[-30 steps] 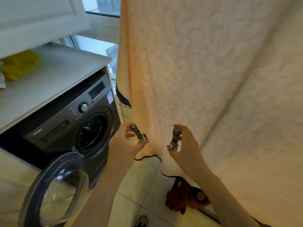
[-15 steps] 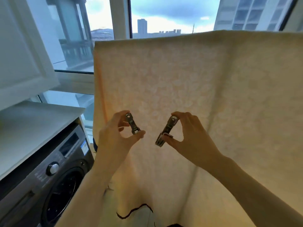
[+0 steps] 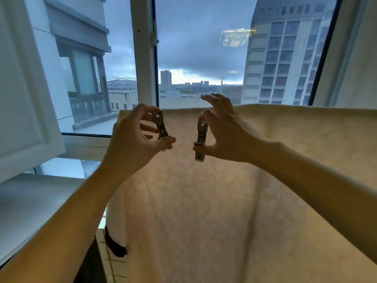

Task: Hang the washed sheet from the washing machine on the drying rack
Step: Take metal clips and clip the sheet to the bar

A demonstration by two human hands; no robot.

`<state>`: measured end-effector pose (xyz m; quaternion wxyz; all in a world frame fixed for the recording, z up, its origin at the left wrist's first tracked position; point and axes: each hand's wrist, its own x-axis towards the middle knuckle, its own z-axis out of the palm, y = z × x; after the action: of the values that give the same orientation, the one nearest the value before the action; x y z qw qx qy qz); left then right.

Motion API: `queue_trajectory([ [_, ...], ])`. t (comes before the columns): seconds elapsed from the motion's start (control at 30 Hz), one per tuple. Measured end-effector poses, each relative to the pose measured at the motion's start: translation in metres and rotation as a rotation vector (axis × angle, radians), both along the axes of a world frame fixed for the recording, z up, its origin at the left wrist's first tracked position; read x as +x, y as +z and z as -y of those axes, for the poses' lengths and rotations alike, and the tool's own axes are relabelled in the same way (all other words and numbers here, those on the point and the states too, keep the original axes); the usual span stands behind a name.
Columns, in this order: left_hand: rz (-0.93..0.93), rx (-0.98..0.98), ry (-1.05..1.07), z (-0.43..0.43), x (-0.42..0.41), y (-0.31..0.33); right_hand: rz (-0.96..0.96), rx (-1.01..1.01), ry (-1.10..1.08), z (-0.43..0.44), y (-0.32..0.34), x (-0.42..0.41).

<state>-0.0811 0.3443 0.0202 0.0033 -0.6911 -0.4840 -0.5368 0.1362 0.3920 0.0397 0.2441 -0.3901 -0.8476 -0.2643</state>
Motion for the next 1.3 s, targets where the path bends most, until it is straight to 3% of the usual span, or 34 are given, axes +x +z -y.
queue_trajectory([
  [0.2,-0.003,0.079,-0.044,-0.008,0.0,0.032,0.094,-0.118,-0.107,-0.023,0.014,-0.008],
  [0.43,-0.054,0.138,-0.076,-0.015,-0.002,0.054,0.143,-0.088,-0.103,-0.023,0.002,-0.001],
  [0.67,-0.071,0.084,-0.113,-0.033,-0.005,0.068,0.143,-0.095,-0.088,-0.021,0.001,0.002],
  [1.03,-0.17,-0.15,-0.166,-0.06,-0.003,0.086,0.156,-0.054,-0.085,-0.017,-0.001,0.003],
  [1.3,-0.371,-0.078,0.033,-0.057,0.0,0.075,0.122,-0.083,-0.066,-0.012,-0.007,0.008],
])
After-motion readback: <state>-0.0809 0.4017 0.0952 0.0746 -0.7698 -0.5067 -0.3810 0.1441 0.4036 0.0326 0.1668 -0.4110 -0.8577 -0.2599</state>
